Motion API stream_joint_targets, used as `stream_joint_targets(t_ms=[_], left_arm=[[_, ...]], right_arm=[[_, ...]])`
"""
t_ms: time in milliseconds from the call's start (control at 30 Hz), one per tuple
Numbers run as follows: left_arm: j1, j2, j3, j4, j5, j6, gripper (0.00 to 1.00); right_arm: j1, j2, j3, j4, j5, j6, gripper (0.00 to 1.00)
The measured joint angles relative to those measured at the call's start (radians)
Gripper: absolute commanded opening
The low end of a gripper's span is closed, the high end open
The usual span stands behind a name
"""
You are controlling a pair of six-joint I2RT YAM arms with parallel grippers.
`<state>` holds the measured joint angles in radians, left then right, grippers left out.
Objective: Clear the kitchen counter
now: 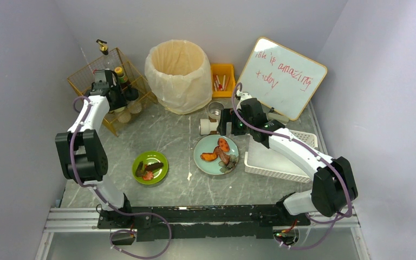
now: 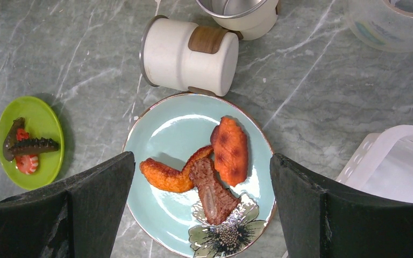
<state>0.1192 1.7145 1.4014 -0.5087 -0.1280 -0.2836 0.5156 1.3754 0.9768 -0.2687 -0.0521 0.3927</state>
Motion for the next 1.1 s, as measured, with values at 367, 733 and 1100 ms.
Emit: stream_joint_targets(t_ms=[367, 733, 1100], left_arm=[[0.000, 0.014, 0.015, -0.011, 0.002, -0.002, 0.75], [0.000, -0.095, 0.058, -0.051, 0.019, 0.001, 0.84], [0.000, -0.336, 0.072, -0.018, 0.081, 0.022, 0.97]], right_arm=[[0.000, 0.000, 0.000, 0.000, 0.001, 0.000, 1.00], [0.000, 0.000, 0.000, -0.003, 0.011, 0.000, 1.00], [-0.001, -0.033, 0.013, -0.058, 0.074, -0.003, 1.00]])
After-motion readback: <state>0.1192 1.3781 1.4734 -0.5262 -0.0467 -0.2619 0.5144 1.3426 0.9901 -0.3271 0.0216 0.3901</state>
